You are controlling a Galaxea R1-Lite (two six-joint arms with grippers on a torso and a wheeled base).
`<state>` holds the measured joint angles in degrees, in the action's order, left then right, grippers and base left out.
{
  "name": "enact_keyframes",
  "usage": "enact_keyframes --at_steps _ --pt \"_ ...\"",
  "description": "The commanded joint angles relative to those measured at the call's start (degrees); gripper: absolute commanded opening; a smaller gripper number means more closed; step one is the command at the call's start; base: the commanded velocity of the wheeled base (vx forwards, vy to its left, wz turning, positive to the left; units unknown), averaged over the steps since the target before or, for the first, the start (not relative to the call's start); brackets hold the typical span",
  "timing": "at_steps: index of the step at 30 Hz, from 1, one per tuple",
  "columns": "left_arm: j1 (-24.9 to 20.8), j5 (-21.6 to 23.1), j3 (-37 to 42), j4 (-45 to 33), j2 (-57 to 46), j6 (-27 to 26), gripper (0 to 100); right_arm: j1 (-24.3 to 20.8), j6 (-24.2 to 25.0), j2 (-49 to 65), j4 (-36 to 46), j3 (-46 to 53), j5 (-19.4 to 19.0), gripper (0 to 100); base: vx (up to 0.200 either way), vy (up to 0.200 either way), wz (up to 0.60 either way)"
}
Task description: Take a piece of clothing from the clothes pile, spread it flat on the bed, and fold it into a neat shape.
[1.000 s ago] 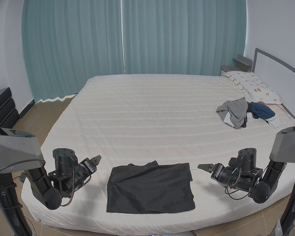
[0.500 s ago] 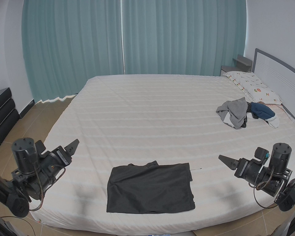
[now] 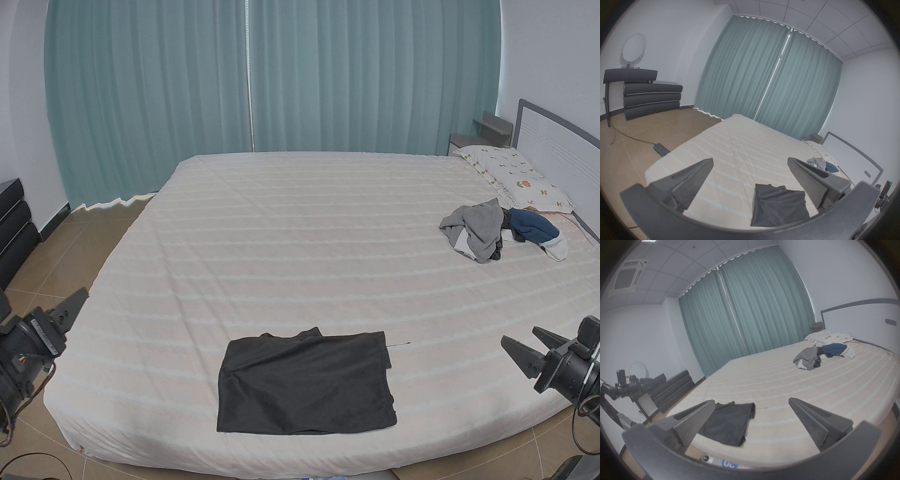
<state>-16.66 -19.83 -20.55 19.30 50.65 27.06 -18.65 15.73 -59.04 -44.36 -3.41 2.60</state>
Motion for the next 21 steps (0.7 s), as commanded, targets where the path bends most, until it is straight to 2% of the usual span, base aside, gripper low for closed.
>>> enact_keyframes --at_steps 1,2,3,4,8,10,15,16,21 --pt "1.7 -3.5 -7.6 -14.7 -20.8 -5.0 100 6.0 -4.7 27.4 24.7 -8.9 -0.8 100 0.0 0.0 0.0" --pt "2.3 -3.8 -7.6 -15.0 -22.3 -6.8 100 6.7 -5.0 29.9 29.1 -10.5 -1.3 100 0.0 0.0 0.0" --pt "2.3 -3.8 -7.6 -15.0 -22.4 -7.0 100 6.7 -5.0 30.2 29.6 -10.6 -1.4 100 0.0 0.0 0.0" --pt "4.6 -3.8 -7.6 -15.2 -24.5 -9.6 100 7.9 -5.3 33.3 34.9 -12.9 -2.3 100 0.0 0.0 0.0" --pt "12.7 -3.5 -7.5 -16.1 -28.7 -16.2 100 11.2 -6.6 37.9 43.2 -17.0 -4.4 100 0.0 0.0 0.0" --pt "15.0 -3.3 -7.4 -17.1 -31.1 -19.2 100 12.1 -7.7 39.4 45.8 -17.9 -4.8 100 0.0 0.0 0.0" --pt "17.0 -3.4 -7.5 -19.6 -37.8 -25.8 100 12.3 -13.1 44.3 50.3 -18.0 -4.6 100 0.0 0.0 0.0" --pt "18.2 -3.4 -7.5 -20.8 -40.3 -27.9 100 12.3 -15.4 46.2 52.2 -18.2 -4.3 100 0.0 0.0 0.0" --pt "19.7 -3.1 -7.3 -25.6 -45.8 -30.5 100 12.4 -23.0 51.8 56.8 -18.9 -3.9 100 0.0 0.0 0.0"
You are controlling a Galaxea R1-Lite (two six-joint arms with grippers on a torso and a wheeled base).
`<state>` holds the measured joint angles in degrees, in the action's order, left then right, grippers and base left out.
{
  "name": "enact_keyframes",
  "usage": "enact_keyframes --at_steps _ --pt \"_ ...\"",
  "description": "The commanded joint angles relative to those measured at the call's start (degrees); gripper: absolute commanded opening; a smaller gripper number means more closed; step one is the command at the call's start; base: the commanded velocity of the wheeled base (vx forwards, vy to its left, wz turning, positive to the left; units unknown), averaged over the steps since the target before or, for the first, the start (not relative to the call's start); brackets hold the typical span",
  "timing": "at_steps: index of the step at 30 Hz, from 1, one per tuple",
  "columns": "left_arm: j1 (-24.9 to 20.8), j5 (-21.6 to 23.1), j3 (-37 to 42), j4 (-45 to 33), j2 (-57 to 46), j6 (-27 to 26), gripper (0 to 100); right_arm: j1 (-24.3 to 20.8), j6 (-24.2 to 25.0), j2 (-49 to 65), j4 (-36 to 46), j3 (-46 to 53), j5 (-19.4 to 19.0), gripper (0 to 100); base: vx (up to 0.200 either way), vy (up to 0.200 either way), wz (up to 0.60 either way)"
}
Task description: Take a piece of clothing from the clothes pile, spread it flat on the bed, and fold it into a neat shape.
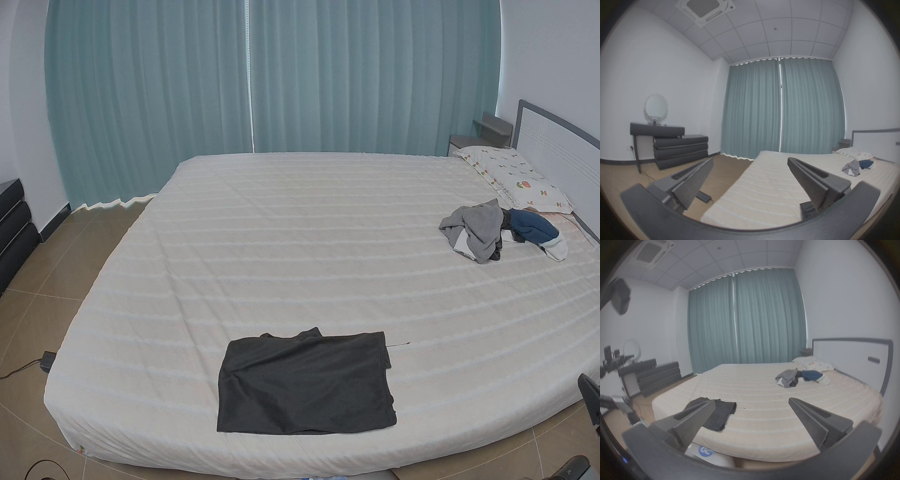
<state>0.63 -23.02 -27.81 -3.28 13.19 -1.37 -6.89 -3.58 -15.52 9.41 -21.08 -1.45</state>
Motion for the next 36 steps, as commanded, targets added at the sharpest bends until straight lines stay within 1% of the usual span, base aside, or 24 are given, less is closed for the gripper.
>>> enact_keyframes --at_steps 1,5,6,8,10,13,16,17,18,19,20,21,22,24,25,26,27,29,31,33,36 --pt "1.9 0.3 0.2 -3.8 -9.1 -2.1 100 0.7 -5.4 9.5 3.9 -1.2 0.2 100 0.0 0.0 0.0" --pt "0.5 1.1 0.6 -3.9 -10.4 -2.1 100 0.8 -6.3 9.6 3.5 -0.9 2.2 100 0.0 0.0 0.0" --pt "-0.3 4.0 1.3 -4.0 -13.0 -2.9 100 0.9 -6.2 9.6 3.3 -1.3 3.5 100 0.0 0.0 0.0" --pt "-0.4 6.1 2.1 -3.5 -13.2 -3.8 100 0.9 -6.3 9.6 3.3 -1.4 3.6 100 0.0 0.0 0.0" --pt "-0.4 6.3 2.4 -3.4 -13.2 -3.5 100 1.0 -6.5 9.6 2.2 -1.4 2.9 100 0.0 0.0 0.0" --pt "-0.4 6.6 3.4 -3.1 -13.2 -3.4 100 1.0 -6.4 9.6 -4.7 -0.5 2.7 100 0.0 0.0 0.0" --pt "-0.4 6.8 6.2 -0.4 -13.2 -3.4 100 1.0 -6.1 9.6 -11.1 3.5 2.8 100 0.0 0.0 0.0" --pt "-0.4 6.8 6.2 -0.4 -13.2 -3.4 100 1.0 -6.1 9.6 -11.1 3.5 2.8 100 0.0 0.0 0.0" --pt "-0.4 7.5 11.0 4.9 -13.2 -4.1 100 1.0 -5.8 9.6 -17.9 9.3 2.8 100 0.0 0.0 0.0" --pt "-0.4 7.9 12.7 7.2 -13.2 -4.2 100 1.0 -5.9 9.6 -20.6 11.4 2.6 100 0.0 0.0 0.0" --pt "-0.4 8.9 15.7 11.6 -13.2 -4.6 100 1.0 -6.1 9.6 -26.2 15.4 2.4 100 0.0 0.0 0.0" --pt "-0.4 9.6 17.4 14.0 -13.2 -5.1 100 1.0 -6.3 9.6 -29.5 17.6 2.2 100 0.0 0.0 0.0" --pt "-0.4 10.9 20.4 17.6 -13.2 -5.9 100 1.0 -6.6 9.6 -34.4 20.9 1.4 100 0.0 0.0 0.0" --pt "-0.4 12.5 24.5 22.4 -13.2 -7.3 100 1.0 -6.6 9.6 -34.6 21.1 0.0 100 0.0 0.0 0.0" --pt "-0.4 13.3 26.8 24.9 -13.2 -8.3 100 1.0 -6.2 9.6 -34.4 21.0 -0.3 100 0.0 0.0 0.0" --pt "-0.4 13.8 27.7 25.8 -13.2 -8.6 100 1.0 -6.1 9.6 -34.2 21.0 -0.2 100 0.0 0.0 0.0" --pt "-0.4 15.0 27.8 25.4 -13.2 -8.6 100 1.0 -5.4 9.6 -33.1 21.1 -0.1 100 0.0 0.0 0.0" --pt "-0.4 15.7 27.8 23.8 -13.2 -8.0 100 1.0 -4.1 9.6 -30.1 21.1 0.0 100 0.0 0.0 0.0" --pt "-0.4 16.2 27.8 19.3 -13.2 -7.5 100 1.0 -2.9 9.6 -25.0 21.1 0.2 100 0.0 0.0 0.0" --pt "-0.4 16.4 27.8 15.2 -13.2 -7.0 100 1.0 -2.3 9.6 -22.2 21.1 0.6 100 0.0 0.0 0.0" --pt "-0.4 16.4 27.8 12.8 -13.2 -6.3 100 1.0 -2.1 9.6 -20.0 21.1 0.7 100 0.0 0.0 0.0"
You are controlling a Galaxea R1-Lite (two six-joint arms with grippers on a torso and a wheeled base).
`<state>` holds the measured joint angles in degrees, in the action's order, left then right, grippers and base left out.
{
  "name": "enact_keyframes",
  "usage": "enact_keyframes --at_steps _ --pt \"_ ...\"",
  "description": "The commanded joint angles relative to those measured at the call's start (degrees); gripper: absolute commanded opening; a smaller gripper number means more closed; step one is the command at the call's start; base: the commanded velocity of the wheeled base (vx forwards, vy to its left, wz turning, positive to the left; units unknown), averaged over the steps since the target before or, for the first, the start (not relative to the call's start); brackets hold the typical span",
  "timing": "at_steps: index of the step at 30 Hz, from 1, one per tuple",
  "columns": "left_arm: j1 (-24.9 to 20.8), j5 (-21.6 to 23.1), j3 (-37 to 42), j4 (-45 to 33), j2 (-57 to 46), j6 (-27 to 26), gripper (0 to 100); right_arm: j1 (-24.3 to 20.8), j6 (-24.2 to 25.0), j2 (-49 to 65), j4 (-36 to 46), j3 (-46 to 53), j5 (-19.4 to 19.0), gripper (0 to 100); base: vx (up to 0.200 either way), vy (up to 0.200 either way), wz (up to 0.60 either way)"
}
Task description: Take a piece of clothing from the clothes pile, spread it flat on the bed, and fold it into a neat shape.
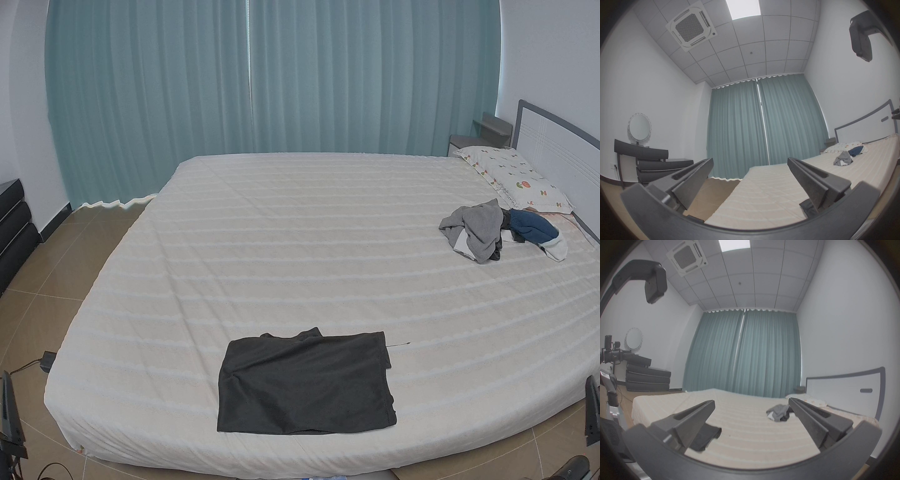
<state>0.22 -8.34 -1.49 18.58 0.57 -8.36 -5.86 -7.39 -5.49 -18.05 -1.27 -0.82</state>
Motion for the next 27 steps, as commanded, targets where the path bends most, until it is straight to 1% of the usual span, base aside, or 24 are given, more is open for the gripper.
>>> enact_keyframes --at_steps 1,2,3,5,9,10,12,13,14,15,16,17,18,19,21,22,24,27 --pt "0.0 1.7 1.5 -9.1 -0.6 0.7 100 0.0 1.7 -0.4 7.5 1.3 0.1 100 0.0 0.0 0.0" --pt "0.0 1.7 1.5 -10.8 -0.6 1.2 100 0.0 2.0 -0.4 12.2 1.3 0.8 100 0.0 0.0 0.0" --pt "0.0 1.7 1.5 -11.2 -0.6 1.2 100 0.0 2.0 -0.4 13.5 1.3 1.5 100 0.0 0.0 0.0" --pt "0.0 1.7 1.5 -13.0 -0.6 1.3 100 0.2 2.7 -0.4 14.1 1.2 3.0 100 0.0 0.0 0.0" --pt "0.0 1.8 1.5 -15.0 -0.6 2.1 100 0.2 3.3 -0.4 13.8 1.2 4.4 100 0.0 0.0 0.0" --pt "0.0 1.9 1.5 -15.0 -0.6 2.1 100 0.2 4.0 -0.5 14.5 1.2 5.7 100 0.0 0.0 0.0" --pt "0.0 2.4 1.5 -15.0 -0.6 2.2 100 1.7 5.3 -0.2 14.8 1.2 6.3 100 0.0 0.0 0.0" --pt "0.0 3.3 1.5 -15.0 -0.6 2.3 100 3.8 5.7 0.7 15.2 1.0 5.8 100 0.0 0.0 0.0" --pt "0.0 3.9 1.5 -15.1 -0.5 2.3 100 4.5 5.7 1.4 15.2 1.0 5.3 100 0.0 0.0 0.0" --pt "0.0 4.1 1.5 -15.1 -0.5 2.4 100 4.7 5.7 1.8 15.2 1.0 5.1 100 0.0 0.0 0.0" --pt "0.0 5.0 1.5 -15.2 -0.5 2.7 100 5.6 5.7 3.7 15.3 0.9 3.7 100 0.0 0.0 0.0" --pt "0.0 5.2 1.5 -15.2 -0.5 2.8 100 5.7 5.8 4.3 15.2 0.9 3.3 100 0.0 0.0 0.0" --pt "0.0 5.5 1.4 -15.2 -0.5 3.4 100 6.3 6.2 5.2 15.4 1.1 1.6 100 0.0 0.0 0.0" --pt "0.0 5.8 1.4 -15.2 -0.5 3.5 100 6.3 6.4 5.3 16.1 1.2 1.1 100 0.0 0.0 0.0" --pt "0.0 6.6 1.3 -15.3 -0.5 4.1 100 6.3 6.5 5.2 18.8 0.9 0.6 100 0.0 0.0 0.0" --pt "0.0 6.6 1.3 -15.3 -0.5 4.1 100 6.3 6.5 5.2 18.8 0.9 0.6 100 0.0 0.0 0.0" --pt "0.0 6.9 1.3 -15.5 -0.5 6.3 100 6.3 6.1 5.2 18.8 0.9 0.6 100 0.0 0.0 0.0" --pt "0.0 6.3 1.3 -15.6 -0.5 8.8 100 6.3 6.0 5.2 18.7 1.0 0.4 100 0.0 0.0 0.0"
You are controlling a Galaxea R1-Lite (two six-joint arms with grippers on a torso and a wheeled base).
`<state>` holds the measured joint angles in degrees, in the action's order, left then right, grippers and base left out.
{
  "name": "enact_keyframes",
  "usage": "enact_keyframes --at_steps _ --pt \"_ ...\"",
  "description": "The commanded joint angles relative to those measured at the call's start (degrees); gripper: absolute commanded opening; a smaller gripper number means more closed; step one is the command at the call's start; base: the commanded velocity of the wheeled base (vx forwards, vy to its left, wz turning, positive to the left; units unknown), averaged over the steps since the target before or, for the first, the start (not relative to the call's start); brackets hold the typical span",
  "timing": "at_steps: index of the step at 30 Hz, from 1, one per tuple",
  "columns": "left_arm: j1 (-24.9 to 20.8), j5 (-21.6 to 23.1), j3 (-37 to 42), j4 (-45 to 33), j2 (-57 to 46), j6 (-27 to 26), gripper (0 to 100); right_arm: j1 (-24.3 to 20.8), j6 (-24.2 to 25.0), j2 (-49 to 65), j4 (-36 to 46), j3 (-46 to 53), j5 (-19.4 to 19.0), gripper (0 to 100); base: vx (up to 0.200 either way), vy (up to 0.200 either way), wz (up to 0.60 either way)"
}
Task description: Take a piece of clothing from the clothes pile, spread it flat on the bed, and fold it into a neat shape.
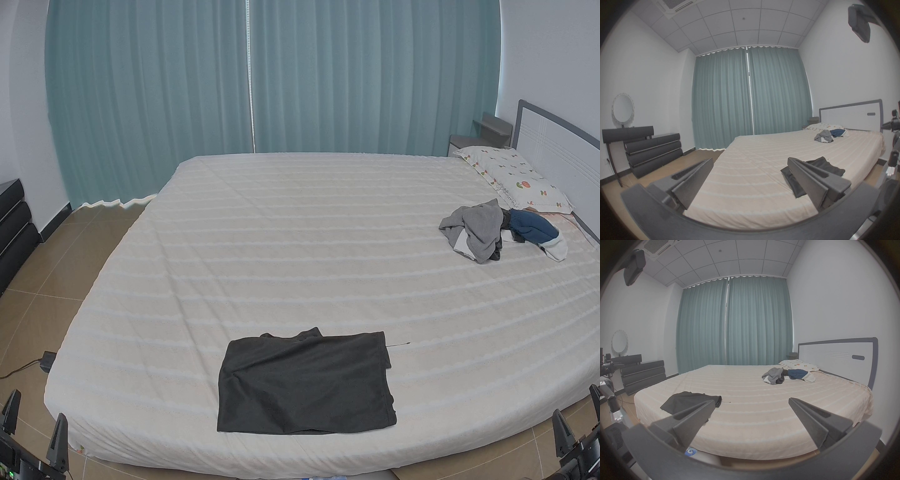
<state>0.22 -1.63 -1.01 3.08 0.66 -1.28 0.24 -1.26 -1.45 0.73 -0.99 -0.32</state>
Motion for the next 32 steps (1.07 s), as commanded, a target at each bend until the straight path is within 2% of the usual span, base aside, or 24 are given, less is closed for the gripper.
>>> enact_keyframes --at_steps 1,5,8,12,13,32 --pt "0.0 -0.7 0.8 0.0 -0.6 2.4 100 0.2 -0.1 1.2 -0.2 0.7 -0.1 100 0.0 0.0 0.0" --pt "0.0 -3.0 0.8 -0.1 -0.7 2.2 100 0.2 0.5 1.2 -0.3 0.8 -0.2 100 0.0 0.0 0.0" --pt "0.0 -2.0 0.9 -0.1 -0.7 1.9 100 0.1 0.6 1.3 -0.3 0.9 -0.4 100 0.0 0.0 0.0" --pt "0.0 3.7 0.7 -4.3 -0.7 1.3 100 -0.2 -0.1 1.4 -0.6 0.9 -2.1 100 0.0 0.0 0.0" --pt "0.0 4.0 0.8 -3.6 -0.7 0.8 100 -0.2 -0.2 1.4 -0.6 0.9 -2.1 100 0.0 0.0 0.0" --pt "0.0 3.9 0.9 -3.3 -0.7 0.7 100 0.1 1.1 1.3 -0.6 1.0 -1.8 100 0.0 0.0 0.0"
